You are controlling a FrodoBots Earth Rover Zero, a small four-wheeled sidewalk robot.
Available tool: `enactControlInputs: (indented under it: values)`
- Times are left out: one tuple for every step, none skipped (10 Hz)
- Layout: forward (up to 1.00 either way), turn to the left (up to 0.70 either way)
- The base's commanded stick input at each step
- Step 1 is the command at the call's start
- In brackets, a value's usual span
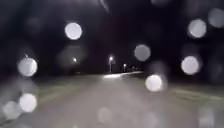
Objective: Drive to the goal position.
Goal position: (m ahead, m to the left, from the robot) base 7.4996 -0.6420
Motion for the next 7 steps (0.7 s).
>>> enactControlInputs:
  values:
    - [1.0,0.05]
    - [1.0,0.03]
    - [1.0,0.03]
    - [1.0,0.03]
    - [1.0,0.04]
    - [1.0,0.04]
    - [1.0,0.05]
